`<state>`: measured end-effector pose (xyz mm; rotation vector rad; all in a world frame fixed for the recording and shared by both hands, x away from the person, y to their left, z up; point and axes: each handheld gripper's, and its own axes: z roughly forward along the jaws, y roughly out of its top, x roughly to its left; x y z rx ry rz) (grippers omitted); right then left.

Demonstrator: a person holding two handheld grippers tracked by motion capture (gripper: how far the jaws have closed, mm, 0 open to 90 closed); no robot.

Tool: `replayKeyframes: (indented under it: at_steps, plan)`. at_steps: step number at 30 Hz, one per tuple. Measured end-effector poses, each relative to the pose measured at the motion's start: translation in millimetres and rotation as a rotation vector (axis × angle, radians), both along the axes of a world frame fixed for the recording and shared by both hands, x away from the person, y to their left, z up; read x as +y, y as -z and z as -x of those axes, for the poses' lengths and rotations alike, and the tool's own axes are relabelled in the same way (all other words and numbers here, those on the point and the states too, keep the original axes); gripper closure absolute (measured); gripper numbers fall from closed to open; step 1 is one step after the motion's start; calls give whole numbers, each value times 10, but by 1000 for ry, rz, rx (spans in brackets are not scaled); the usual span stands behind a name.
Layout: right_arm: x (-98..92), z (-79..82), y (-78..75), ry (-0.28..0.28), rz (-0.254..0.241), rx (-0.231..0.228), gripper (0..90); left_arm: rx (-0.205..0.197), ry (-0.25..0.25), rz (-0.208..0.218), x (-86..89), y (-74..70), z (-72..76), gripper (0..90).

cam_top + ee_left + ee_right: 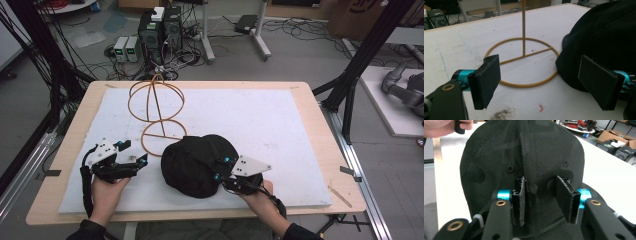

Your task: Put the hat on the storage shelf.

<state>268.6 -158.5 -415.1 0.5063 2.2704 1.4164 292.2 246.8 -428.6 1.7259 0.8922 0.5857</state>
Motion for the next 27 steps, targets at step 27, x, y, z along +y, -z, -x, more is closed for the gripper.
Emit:
replayKeyframes:
  at_steps: [27]
  plan:
    - [-130, 4, -145, -4, -40, -54, 877, 0, 6, 7, -1, -8, 2, 183]
